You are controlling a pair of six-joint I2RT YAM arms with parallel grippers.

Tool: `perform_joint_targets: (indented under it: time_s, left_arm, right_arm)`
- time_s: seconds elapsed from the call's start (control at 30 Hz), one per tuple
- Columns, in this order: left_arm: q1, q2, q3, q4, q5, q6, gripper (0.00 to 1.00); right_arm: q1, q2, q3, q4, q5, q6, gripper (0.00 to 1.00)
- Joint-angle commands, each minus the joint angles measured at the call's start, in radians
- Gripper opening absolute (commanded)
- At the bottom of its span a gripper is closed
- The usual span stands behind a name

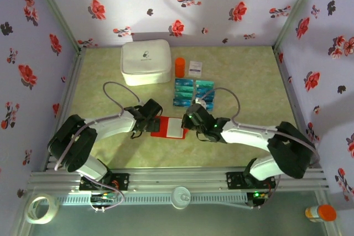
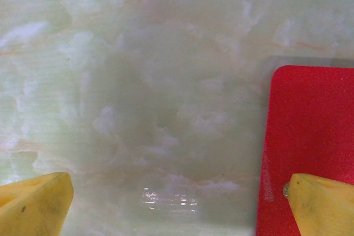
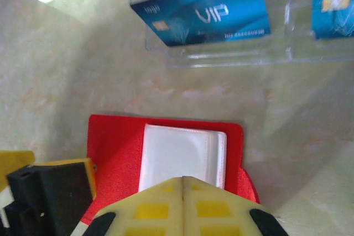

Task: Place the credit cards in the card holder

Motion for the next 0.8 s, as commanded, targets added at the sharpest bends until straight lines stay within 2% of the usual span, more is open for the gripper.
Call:
perform_joint_targets:
  time_s: [0.0, 0.33, 0.6, 0.77]
  left_arm:
    - [-0.005, -0.020, -0.007, -0.037, -0.030, -0.018, 1.00]
    - [-0.009, -0.018, -0.008, -0.038, -0.028, -0.021, 1.00]
    - [-0.015, -0.018, -0.014, -0.038, -0.023, -0.036, 1.00]
    - [-0.015, -0.068, 0.038, -0.083, 0.020, -0.035, 1.00]
  right_arm:
    - [-0.002, 0.036, 0.026, 0.002, -0.031, -0.026, 0.03]
    - [-0.071, 0.042, -0.126, 0.101, -0.024, 0.024, 0.00]
    - [-0.076, 0.075, -0.189, 0.178, -0.044, 0.050, 0.00]
    - [-0.077, 0.067, -0.204, 0.184, -0.051, 0.050, 0.00]
